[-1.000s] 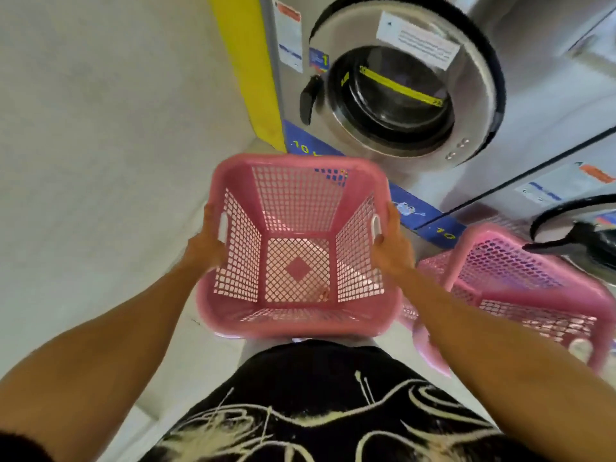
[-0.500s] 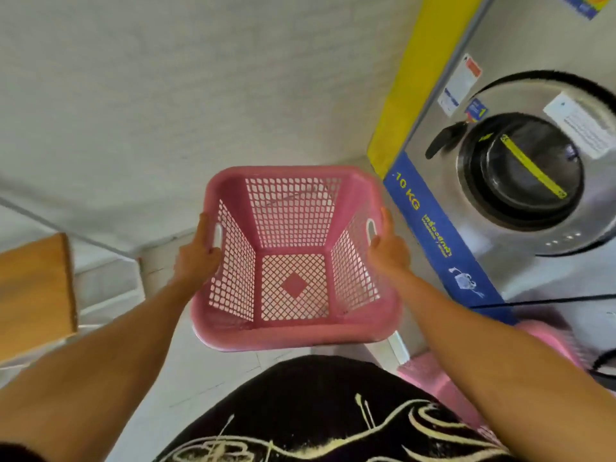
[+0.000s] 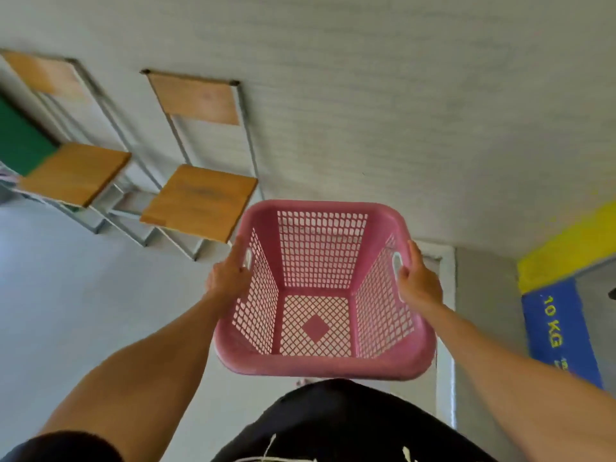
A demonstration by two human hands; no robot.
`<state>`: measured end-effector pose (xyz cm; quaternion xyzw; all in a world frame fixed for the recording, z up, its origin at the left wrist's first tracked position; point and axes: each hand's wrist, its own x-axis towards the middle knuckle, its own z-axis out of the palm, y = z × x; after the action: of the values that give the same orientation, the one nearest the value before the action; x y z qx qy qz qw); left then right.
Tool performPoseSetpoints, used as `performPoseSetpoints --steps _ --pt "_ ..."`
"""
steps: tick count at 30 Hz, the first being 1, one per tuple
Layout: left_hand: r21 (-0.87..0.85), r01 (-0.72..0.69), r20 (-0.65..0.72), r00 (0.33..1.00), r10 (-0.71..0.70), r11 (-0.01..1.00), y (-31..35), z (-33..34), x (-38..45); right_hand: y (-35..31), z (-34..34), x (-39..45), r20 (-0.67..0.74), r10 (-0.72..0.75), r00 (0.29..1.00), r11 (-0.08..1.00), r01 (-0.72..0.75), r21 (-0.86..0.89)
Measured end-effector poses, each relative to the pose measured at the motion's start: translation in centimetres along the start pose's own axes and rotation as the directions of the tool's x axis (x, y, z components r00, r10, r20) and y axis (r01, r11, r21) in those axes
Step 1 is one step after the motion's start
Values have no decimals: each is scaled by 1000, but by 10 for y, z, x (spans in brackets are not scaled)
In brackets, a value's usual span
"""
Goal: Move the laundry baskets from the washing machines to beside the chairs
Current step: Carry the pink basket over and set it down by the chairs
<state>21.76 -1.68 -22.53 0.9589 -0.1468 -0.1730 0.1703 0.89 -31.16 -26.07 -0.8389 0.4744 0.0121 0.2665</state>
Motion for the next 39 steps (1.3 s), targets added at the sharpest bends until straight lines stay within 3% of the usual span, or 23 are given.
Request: performPoseSetpoints --steps 6,14,23,28,32,39 --pt "-169 223 -134 960 -247 960 -64 -6 -51 -71 10 8 142 -213 967 969 228 -93" --pt "-236 523 -169 808 -565 819 -141 9 -136 -154 47 -21 279 -455 846 847 508 -159" --pt "-264 658 -163 690 -705 705 -244 -22 -181 -260 124 -76 353 -646 677 663 727 -181" --pt "-283 680 -103 680 -726 677 -329 -49 -192 -340 177 -123 394 -689 608 583 788 -197" --pt "-335 670 -92 676 -731 662 -399 -92 -197 -404 225 -157 368 -736 568 560 817 -141" --pt "-349 654 -126 677 -725 671 -496 -173 -180 -500 286 -200 354 -747 563 562 819 -115"
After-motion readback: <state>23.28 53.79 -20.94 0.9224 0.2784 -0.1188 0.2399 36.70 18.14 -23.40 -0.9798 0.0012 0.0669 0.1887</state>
